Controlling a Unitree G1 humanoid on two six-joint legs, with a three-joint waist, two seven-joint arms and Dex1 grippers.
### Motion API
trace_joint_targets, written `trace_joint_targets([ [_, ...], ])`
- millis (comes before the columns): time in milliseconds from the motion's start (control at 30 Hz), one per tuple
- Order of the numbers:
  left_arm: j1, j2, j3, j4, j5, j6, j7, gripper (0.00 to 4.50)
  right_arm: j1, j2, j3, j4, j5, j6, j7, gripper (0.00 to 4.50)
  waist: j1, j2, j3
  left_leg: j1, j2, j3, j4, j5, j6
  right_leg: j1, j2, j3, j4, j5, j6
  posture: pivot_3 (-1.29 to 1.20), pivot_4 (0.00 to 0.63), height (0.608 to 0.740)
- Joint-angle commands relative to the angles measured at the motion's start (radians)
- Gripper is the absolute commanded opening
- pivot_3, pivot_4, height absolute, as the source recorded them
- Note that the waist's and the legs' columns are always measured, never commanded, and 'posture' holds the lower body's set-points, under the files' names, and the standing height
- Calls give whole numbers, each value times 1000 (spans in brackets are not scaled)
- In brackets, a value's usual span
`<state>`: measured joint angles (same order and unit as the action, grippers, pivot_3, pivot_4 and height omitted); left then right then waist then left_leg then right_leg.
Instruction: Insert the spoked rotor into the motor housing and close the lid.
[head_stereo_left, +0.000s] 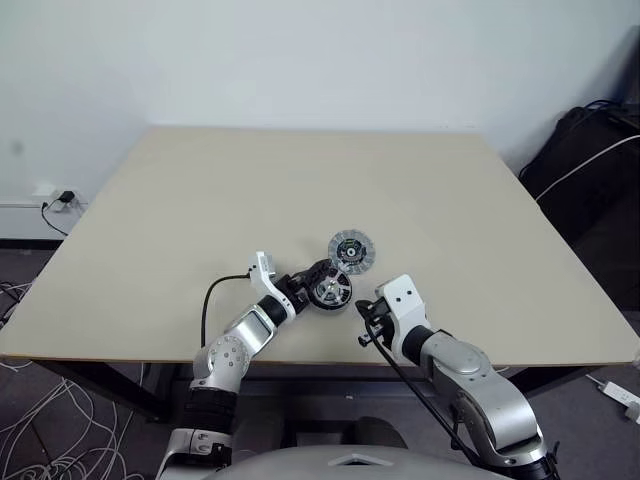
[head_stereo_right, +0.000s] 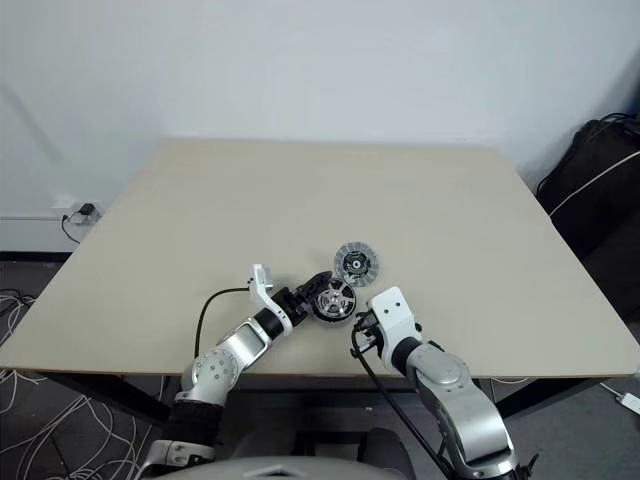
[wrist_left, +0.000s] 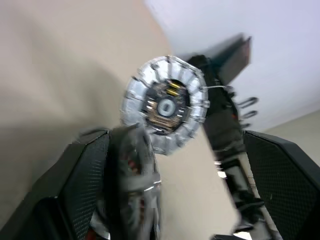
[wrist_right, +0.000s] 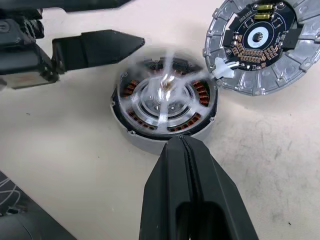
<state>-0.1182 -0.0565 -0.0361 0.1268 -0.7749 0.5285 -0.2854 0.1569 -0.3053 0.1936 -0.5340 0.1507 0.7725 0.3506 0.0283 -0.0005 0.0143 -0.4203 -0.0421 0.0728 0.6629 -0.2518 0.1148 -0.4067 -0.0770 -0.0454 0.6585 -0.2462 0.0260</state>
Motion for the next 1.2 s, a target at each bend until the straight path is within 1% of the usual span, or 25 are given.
trace_joint_targets([
  [33, -9, -63, -49, -41, 103, -68, 39, 4470, -23, 0, -1, -11, 10, -15, 4, 0, 0, 0, 0, 0, 0, 0, 0, 0, 0, 0, 0, 0, 0, 0, 0, 0, 0, 740],
  [133, -4, -34, -91, -42, 247, -181, 60, 4470, -24, 1, 1, -7, 8, -20, 2, 0, 1, 0, 0, 0, 0, 0, 0, 0, 0, 0, 0, 0, 0, 0, 0, 0, 0, 740],
  [167, 0, -23, -109, -41, 316, -248, 72, 4470, -24, 4, 1, -6, 6, -28, -1, 0, 2, 0, 0, 0, 0, 0, 0, 0, 0, 0, 0, 0, 0, 0, 0, 0, 0, 740],
  [200, 7, 4, -144, -33, 425, -349, 95, 4470, -26, 11, -1, -4, 8, -36, -5, 0, 2, 0, 0, 0, 0, 0, 0, 0, 0, 0, 0, 0, 0, 0, 0, 0, 0, 740],
  [233, 11, 21, -167, -24, 501, -421, 110, 4470, -27, 16, -3, -2, 9, -40, -7, 0, 3, 0, 0, 0, 0, 0, 0, 0, 0, 0, 0, 0, 0, 0, 0, 0, 0, 740],
  [267, 21, 38, -185, -4, 585, -532, 131, 4470, -32, 22, -2, 2, 8, -45, -10, 0, 3, 0, 0, 0, 0, 0, -1, 0, 0, 0, 0, 0, -1, 0, 0, 0, 0, 740],
  [300, 35, 61, -203, 8, 656, -597, 148, 4470, -39, 28, 3, 9, 4, -50, -15, 0, 3, 0, 0, 0, 0, 0, -2, 0, 0, 0, 0, 0, -1, 0, 0, 0, 0, 740],
  [333, 56, 79, -210, 17, 688, -659, 137, 4306, -47, 36, 11, 20, -1, -57, -19, 0, 3, 1, -1, 0, 0, 0, -2, 0, 0, -1, 0, 0, -1, 0, 0, 0, 0, 740],
  [400, 100, 100, -206, 14, 696, -713, 107, 3853, -65, 55, 24, 49, -9, -70, -26, 0, -1, 3, -2, 0, 0, 0, -4, 0, 0, -2, 0, 1, -1, 0, 0, 0, 0, 740],
  [500, 145, 128, -197, 13, 735, -758, 106, 2850, -98, 82, 33, 111, -25, -102, -43, 0, -1, 4, -1, 0, 0, 0, -5, 0, 0, -2, -1, 0, -1, 0, -1, 0, 0, 740],
  [633, 194, 197, -213, 7, 766, -807, 38, 1497, -179, 126, 40, 223, -47, -147, -60, 0, -1, 5, 0, 0, 0, 0, -5, 0, 0, -2, -1, 0, 0, 0, -1, 0, 0, 740],
  [767, 225, 197, -205, -2, 753, -822, 19, 145, -257, 157, 52, 328, -59, -188, -53, 0, -1, 5, 0, 0, 0, 1, -5, 0, 0, -2, -1, -1, 0, 0, -1, 0, 0, 740],
  [800, 232, 198, -208, -2, 765, -825, 19, 36, -276, 163, 54, 357, -62, -196, -50, 0, -2, 5, 0, 0, 0, 1, -5, 0, 0, -2, -1, -1, -1, 0, -1, 0, 0, 740],
  [1033, 270, 193, -232, 28, 834, -816, 31, 36, -346, 156, 85, 514, -60, -199, 29, 0, -4, 6, 0, 0, 0, 1, -5, 0, 0, -2, -1, 0, -1, 0, -1, 0, 0, 740],
  [1200, 283, 170, -229, 30, 789, -813, -3, 36, -353, 105, 115, 542, -90, -175, 72, 0, -8, 7, -1, 0, 0, 1, -4, 0, 0, -2, -1, 0, 0, 0, -1, 0, 0, 740],
])
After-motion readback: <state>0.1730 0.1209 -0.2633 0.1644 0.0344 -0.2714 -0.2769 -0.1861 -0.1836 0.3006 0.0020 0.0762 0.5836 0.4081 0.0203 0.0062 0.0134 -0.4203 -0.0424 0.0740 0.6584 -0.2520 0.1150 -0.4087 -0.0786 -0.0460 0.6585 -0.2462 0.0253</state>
